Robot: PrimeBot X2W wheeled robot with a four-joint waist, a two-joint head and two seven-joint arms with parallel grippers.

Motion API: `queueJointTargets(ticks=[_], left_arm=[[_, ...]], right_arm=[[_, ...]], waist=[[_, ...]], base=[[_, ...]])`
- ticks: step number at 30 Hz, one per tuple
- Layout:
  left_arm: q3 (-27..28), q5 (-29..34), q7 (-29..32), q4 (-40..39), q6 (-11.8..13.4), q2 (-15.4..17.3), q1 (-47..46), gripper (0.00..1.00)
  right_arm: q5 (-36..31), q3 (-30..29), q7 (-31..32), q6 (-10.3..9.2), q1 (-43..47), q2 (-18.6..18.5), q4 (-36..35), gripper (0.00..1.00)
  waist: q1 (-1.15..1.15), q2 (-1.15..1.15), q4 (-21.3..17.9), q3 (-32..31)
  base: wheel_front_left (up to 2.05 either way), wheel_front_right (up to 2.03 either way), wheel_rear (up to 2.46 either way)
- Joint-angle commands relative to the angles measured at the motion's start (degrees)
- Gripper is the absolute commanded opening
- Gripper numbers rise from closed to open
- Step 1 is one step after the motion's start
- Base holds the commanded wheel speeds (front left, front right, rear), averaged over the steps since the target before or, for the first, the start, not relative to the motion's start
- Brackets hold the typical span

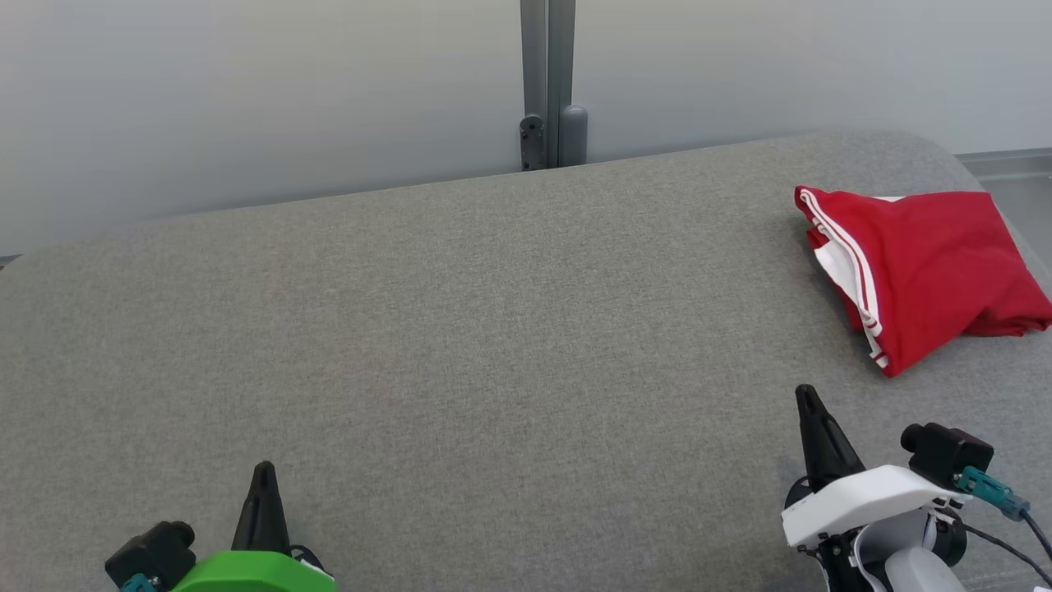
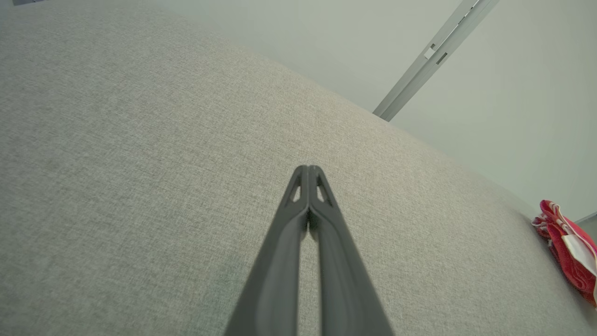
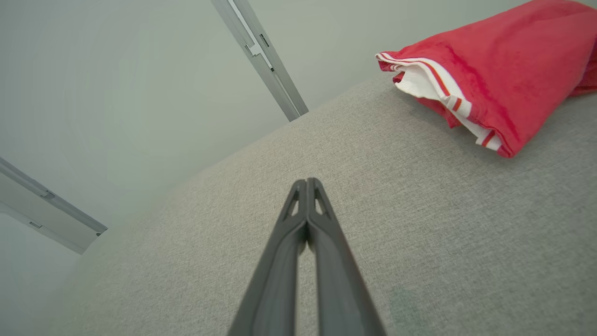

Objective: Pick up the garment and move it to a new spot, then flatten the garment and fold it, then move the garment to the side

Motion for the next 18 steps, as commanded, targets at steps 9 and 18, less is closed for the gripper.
queueJointTargets(ticks=[9, 18], left_arm=[[1.73, -8.53, 2.22, -0.72, -1.44, 0.18, -2.80, 0.00], [2.82, -14.94, 4.06, -0.69, -2.47, 0.19, -3.73, 0.00]], right_arm=[[9.40, -1.36, 2.25, -0.02, -1.57, -0.43, -1.48, 0.00], [16.52, -2.32, 4.05, -0.02, -1.75, -0.52, -1.80, 0.00]], waist=[[0.00, 0.00, 0.29, 0.07], [0.00, 0.00, 0.56, 0.13]], base=[[0.00, 0.00, 0.00], [0.00, 0.00, 0.00]])
